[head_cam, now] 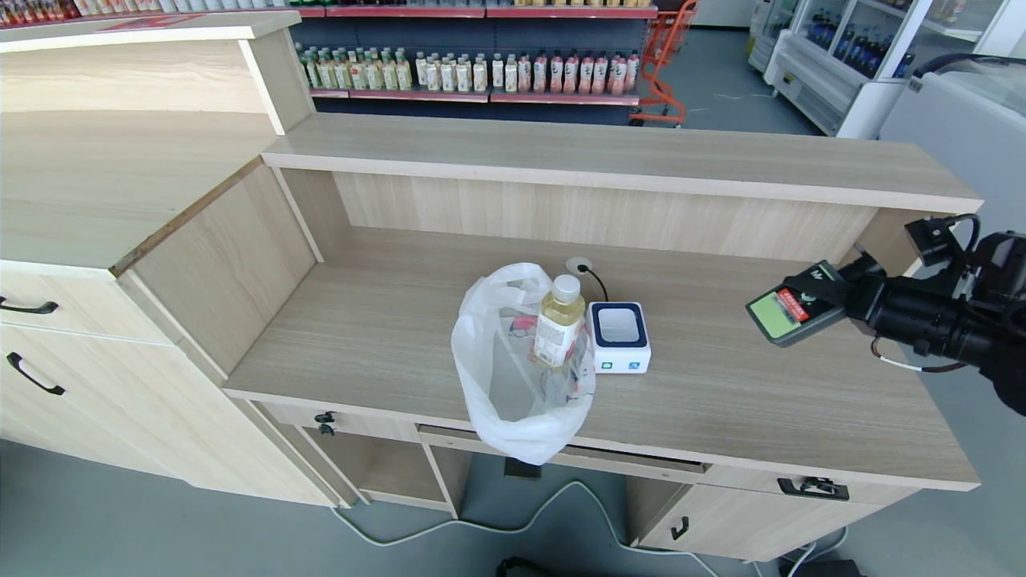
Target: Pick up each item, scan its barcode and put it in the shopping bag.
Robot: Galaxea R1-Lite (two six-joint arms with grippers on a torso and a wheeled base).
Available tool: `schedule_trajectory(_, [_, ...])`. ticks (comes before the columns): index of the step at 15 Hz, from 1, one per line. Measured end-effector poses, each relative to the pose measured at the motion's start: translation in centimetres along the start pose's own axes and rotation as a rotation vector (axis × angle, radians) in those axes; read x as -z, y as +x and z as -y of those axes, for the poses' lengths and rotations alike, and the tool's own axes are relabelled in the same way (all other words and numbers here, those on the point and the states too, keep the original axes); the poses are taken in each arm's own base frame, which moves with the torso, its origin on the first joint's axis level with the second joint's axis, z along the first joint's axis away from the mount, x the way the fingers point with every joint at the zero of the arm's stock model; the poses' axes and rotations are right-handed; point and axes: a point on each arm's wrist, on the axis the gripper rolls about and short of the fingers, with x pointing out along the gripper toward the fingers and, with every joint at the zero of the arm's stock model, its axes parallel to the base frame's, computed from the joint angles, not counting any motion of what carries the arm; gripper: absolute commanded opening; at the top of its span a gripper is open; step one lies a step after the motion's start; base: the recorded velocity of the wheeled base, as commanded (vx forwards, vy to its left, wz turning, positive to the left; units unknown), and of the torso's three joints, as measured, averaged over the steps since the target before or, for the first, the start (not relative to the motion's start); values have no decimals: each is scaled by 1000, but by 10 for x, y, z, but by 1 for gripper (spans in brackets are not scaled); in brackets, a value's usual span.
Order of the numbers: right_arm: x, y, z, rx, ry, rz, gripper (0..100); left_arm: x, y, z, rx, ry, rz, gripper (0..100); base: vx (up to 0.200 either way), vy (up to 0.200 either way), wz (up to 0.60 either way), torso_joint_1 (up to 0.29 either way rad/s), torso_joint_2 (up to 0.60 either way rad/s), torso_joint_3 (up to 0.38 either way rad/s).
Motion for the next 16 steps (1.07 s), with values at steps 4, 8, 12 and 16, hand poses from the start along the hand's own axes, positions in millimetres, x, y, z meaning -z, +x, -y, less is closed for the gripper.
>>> schedule_trajectory(4, [-4,24,4,-41,85,-5,0,0,0,0,0,0,0,100,0,0,0,0,0,0])
schedule_trajectory(8, [7,43,6,-70,88,-40,0,0,0,0,0,0,0,100,0,0,0,0,0,0])
schedule_trajectory(12, [27,62,6,-94,54,-92,0,0,0,0,0,0,0,100,0,0,0,0,0,0])
schedule_trajectory(16, [33,78,4,-121,48,-110,0,0,0,0,0,0,0,100,0,0,0,0,0,0])
